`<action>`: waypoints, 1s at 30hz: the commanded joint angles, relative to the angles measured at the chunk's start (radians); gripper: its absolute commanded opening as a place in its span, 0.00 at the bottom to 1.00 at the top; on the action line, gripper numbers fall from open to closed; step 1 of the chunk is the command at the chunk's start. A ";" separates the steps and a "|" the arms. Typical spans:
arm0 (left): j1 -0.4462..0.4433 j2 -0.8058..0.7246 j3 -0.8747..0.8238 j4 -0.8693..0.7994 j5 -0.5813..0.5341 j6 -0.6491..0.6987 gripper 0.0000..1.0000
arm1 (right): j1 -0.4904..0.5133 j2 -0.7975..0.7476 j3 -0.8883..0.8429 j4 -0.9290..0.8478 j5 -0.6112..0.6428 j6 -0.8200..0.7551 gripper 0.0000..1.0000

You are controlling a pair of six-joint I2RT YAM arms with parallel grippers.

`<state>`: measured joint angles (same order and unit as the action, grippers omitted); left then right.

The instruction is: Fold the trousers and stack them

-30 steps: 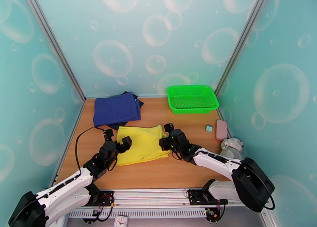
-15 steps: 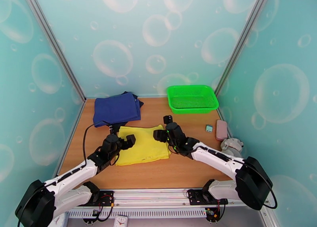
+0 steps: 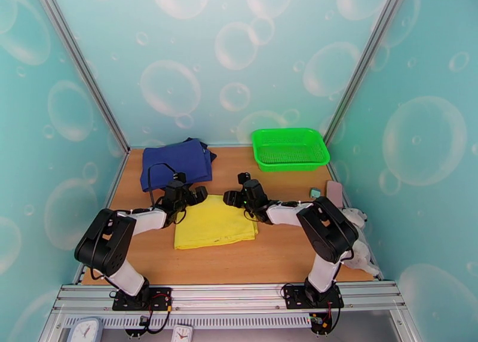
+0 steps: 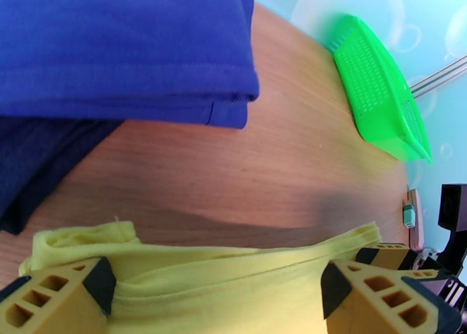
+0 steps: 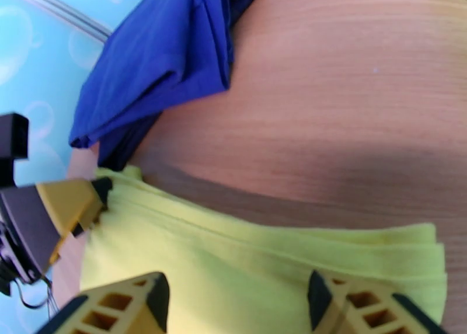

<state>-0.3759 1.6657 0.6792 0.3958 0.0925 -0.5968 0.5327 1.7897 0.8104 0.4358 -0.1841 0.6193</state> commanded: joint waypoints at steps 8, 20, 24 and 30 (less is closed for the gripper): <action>-0.013 -0.171 -0.115 -0.040 -0.067 0.029 0.99 | -0.036 -0.187 -0.162 -0.019 0.157 -0.036 0.69; -0.152 -0.588 -0.267 -0.406 0.060 -0.108 0.99 | 0.166 -0.505 -0.251 -0.215 0.075 0.069 0.73; -0.161 -0.641 -0.357 -0.416 0.093 -0.192 0.99 | 0.183 -0.483 -0.341 -0.177 0.046 0.156 0.73; -0.153 -0.692 -0.444 -0.477 0.018 -0.270 0.99 | 0.177 -0.463 -0.451 -0.229 0.081 0.250 0.73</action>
<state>-0.5304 0.9806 0.2733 -0.0048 0.1383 -0.8032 0.7116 1.3132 0.4065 0.2497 -0.1108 0.7807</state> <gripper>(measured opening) 0.992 0.731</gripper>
